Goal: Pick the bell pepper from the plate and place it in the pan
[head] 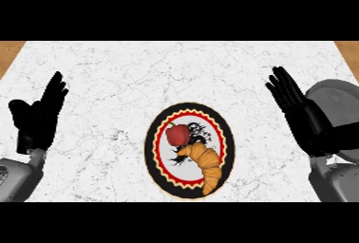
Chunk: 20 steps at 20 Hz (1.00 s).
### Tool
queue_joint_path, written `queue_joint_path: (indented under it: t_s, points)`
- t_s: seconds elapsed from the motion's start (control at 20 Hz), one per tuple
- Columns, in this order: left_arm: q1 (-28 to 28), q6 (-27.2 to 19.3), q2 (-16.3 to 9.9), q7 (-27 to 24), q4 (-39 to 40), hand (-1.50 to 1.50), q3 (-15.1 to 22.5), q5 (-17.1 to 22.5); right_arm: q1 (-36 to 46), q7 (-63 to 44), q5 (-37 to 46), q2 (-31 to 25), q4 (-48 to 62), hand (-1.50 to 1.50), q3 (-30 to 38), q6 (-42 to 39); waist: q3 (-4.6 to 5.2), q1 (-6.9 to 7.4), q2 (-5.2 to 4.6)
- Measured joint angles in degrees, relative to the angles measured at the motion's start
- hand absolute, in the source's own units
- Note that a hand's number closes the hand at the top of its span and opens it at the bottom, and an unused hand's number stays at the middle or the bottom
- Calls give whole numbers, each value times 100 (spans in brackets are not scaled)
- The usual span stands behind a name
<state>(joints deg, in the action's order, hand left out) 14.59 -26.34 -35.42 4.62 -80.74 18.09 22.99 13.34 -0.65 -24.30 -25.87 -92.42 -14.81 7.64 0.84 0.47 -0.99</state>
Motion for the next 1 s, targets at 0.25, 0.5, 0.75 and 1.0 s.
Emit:
queue_joint_path:
  t_s: [0.25,0.5,0.75,1.0]
  points:
    - [-597,-119,659,-83,-24,0,-26,279,-88,163,550,750,-89,150,-453,679,-56,24,76]
    - [-1081,-79,1225,-106,7,0,13,690,-304,641,2067,1155,56,-150,-1101,1994,-44,-12,142]
    - [-1299,-56,1404,-220,-37,0,-55,830,-1032,1159,3752,1853,228,-150,-2079,3661,-59,-100,179]
    - [-1462,31,1507,-465,-94,0,-93,824,-1501,627,5395,2358,700,-150,-2687,4929,-75,-103,166]
